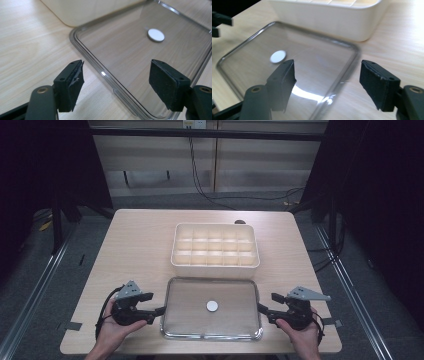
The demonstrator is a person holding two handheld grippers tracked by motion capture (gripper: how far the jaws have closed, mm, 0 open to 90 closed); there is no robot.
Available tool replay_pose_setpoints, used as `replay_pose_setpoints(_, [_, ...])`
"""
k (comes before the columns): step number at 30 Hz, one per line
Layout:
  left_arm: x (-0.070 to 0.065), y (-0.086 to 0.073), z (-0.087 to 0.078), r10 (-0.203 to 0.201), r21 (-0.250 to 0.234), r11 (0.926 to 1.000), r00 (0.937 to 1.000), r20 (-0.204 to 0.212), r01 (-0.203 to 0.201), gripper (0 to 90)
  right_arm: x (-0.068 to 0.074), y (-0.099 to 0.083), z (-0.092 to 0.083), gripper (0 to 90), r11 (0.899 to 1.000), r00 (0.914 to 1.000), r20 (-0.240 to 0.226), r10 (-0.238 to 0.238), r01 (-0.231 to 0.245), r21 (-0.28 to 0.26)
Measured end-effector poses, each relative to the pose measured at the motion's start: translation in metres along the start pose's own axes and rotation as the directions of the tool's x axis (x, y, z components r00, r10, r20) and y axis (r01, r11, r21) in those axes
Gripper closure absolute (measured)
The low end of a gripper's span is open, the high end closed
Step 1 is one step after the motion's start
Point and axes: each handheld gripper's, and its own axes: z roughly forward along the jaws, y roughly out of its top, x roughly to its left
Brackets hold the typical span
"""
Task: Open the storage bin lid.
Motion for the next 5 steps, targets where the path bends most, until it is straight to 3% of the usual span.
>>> replay_pose_setpoints(5, [0.007, -0.003, -0.014, -0.029, -0.051, 0.9983, 0.9989, -0.036, 0.027, 23.6, -0.01, 0.001, -0.017, 26.6, 0.998, 0.9995, 0.026, 0.02, -0.018, -0.064])
